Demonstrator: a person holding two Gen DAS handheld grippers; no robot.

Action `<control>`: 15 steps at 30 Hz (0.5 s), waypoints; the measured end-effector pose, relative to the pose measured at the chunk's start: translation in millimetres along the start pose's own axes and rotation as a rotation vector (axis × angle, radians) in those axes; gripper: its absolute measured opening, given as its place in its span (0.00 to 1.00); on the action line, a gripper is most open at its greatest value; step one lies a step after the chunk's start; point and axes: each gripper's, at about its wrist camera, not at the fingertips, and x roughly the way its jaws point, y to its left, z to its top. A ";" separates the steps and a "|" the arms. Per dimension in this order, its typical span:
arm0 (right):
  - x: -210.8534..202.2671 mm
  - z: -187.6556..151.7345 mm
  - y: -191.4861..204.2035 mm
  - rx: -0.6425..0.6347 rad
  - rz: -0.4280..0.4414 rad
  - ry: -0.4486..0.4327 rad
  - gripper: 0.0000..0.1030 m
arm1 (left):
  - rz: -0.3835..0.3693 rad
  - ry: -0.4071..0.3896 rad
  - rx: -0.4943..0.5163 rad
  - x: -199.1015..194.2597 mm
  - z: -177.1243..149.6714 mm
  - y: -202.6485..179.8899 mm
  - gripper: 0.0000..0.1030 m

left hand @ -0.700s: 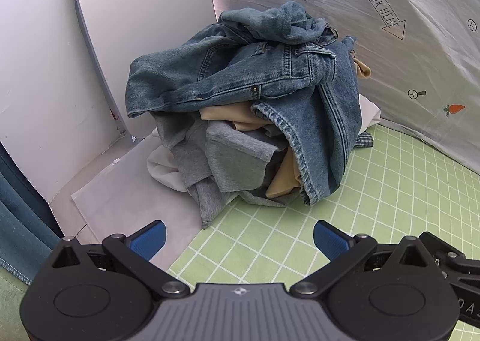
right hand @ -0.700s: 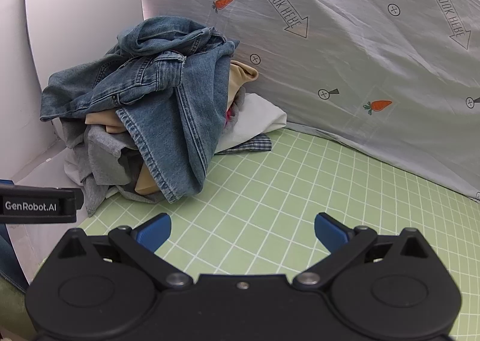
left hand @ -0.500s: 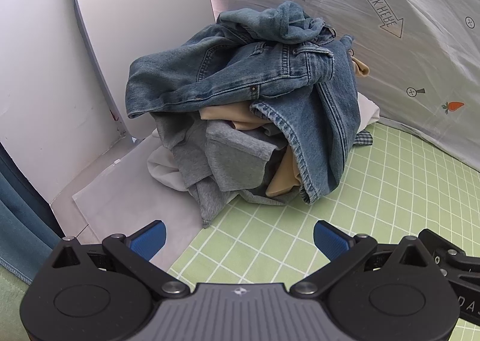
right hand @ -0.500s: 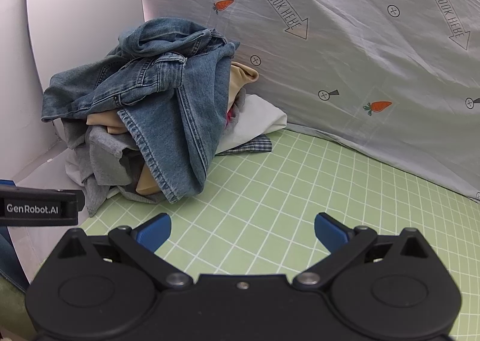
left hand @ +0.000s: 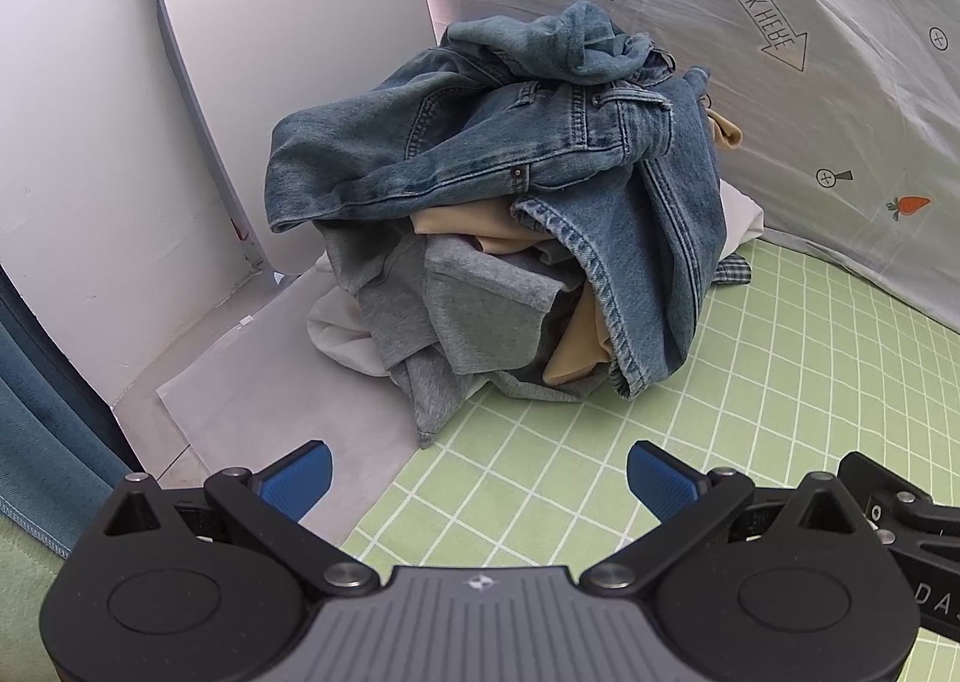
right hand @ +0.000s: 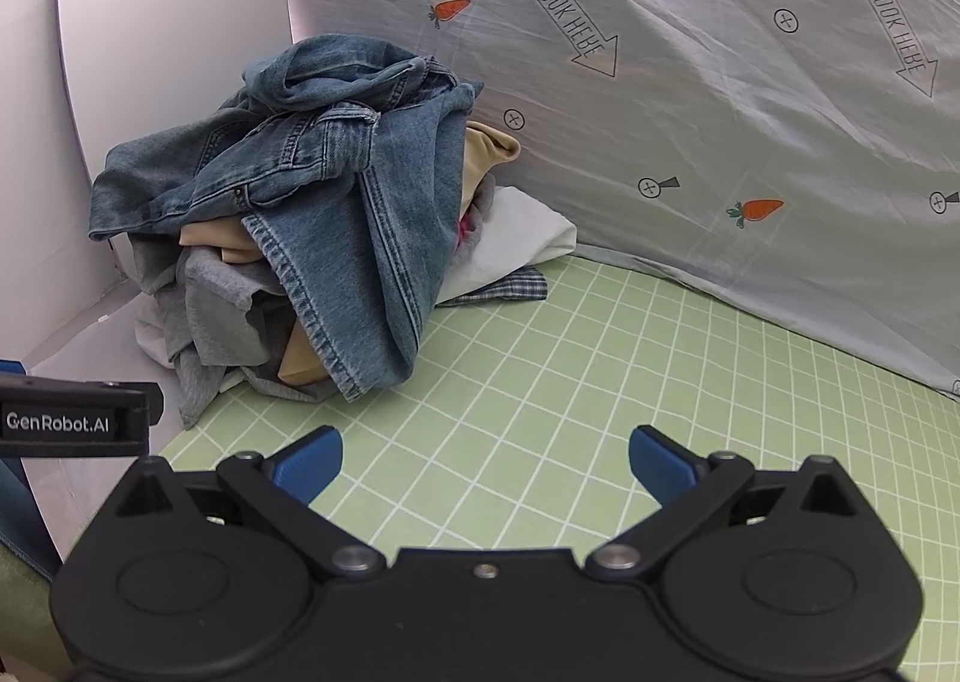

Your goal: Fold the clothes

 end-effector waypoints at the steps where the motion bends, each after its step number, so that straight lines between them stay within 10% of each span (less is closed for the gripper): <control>1: -0.4 -0.2 0.7 -0.001 0.000 -0.001 1.00 | 0.002 0.000 0.000 -0.2 -0.2 0.2 1.00; 15: -4.4 -4.9 0.0 -0.018 0.004 -0.006 1.00 | 0.008 0.001 0.013 -3.0 -0.7 0.5 1.00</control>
